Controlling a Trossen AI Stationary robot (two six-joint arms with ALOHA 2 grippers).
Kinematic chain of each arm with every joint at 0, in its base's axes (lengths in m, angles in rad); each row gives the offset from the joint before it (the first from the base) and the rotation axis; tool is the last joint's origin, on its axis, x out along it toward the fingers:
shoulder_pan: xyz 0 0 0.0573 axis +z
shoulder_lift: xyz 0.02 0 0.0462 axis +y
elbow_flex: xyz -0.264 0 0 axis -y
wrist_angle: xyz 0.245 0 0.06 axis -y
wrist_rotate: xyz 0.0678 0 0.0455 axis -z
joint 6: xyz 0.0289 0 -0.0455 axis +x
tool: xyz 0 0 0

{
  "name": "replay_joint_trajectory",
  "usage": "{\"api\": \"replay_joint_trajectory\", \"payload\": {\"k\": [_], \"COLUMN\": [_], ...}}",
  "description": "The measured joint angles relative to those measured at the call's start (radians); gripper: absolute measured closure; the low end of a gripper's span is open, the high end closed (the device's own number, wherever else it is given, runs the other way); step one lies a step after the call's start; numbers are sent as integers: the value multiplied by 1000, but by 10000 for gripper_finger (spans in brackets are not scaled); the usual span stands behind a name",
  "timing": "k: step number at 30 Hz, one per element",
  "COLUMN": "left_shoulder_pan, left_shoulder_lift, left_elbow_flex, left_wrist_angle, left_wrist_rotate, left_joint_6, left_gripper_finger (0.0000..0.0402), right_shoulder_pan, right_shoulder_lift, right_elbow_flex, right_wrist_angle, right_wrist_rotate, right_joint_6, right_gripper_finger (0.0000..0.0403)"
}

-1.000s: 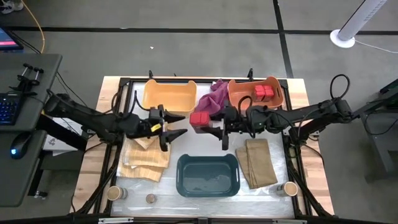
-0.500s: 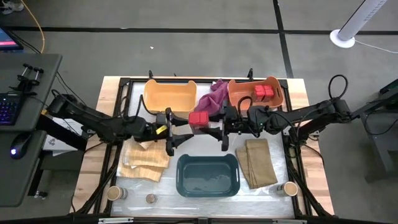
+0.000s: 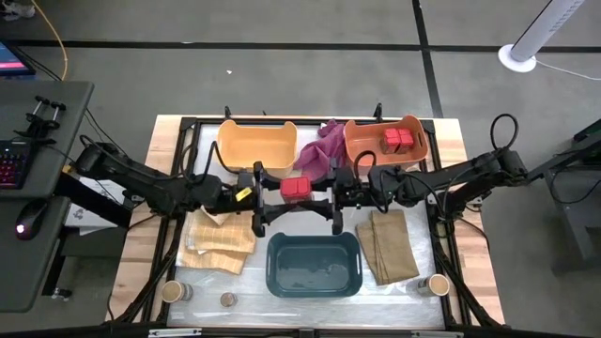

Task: Sort spices by type
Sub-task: Put the red seasoning can into the orange bin

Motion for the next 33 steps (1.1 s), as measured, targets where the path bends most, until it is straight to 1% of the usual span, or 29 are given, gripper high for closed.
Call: {"api": "replay_joint_trajectory", "payload": {"k": [3, 5, 7, 10, 11, 15, 18, 24, 27, 30, 33], "left_shoulder_pan": [0, -1, -1, -1, -1, 0, 0, 2, 0, 8, 20], "left_shoulder_lift": [0, 0, 0, -2, -2, -10, -38, -127, -154, -151, -131], "left_elbow_flex": [0, 0, 0, 1, 1, 1, 0, -1, 0, -1, 11], "left_wrist_angle": [-1, -1, -1, -1, -1, -15, -72, -269, -424, -561, -641], "left_wrist_rotate": [4, 5, 6, 8, 8, 0, -13, -80, -75, -27, 16], "left_joint_6": [1, 1, 1, 0, 2, 22, 24, 20, -1, -49, -63], "left_gripper_finger": [142, 163, 194, 251, 261, 262, 262, 262, 262, 262, 262], "right_shoulder_pan": [1, 1, 1, 1, 1, 2, 2, 4, 4, 13, 26], "right_shoulder_lift": [0, 0, 0, 0, 0, -6, -29, -98, -118, -110, -68], "right_elbow_flex": [0, 0, 0, 0, 0, 0, 0, 0, 1, 4, 53], "right_wrist_angle": [1, 1, 1, 4, 5, 2, -28, -119, -128, -174, -346], "right_wrist_rotate": [-9, -5, -4, 2, 6, 32, 41, 67, 72, 72, 69], "right_joint_6": [7, 22, 37, 58, 60, 63, 52, 30, 8, 2, -30], "right_gripper_finger": [217, 217, 217, 215, 212, 191, 175, 166, 165, 164, 164]}}
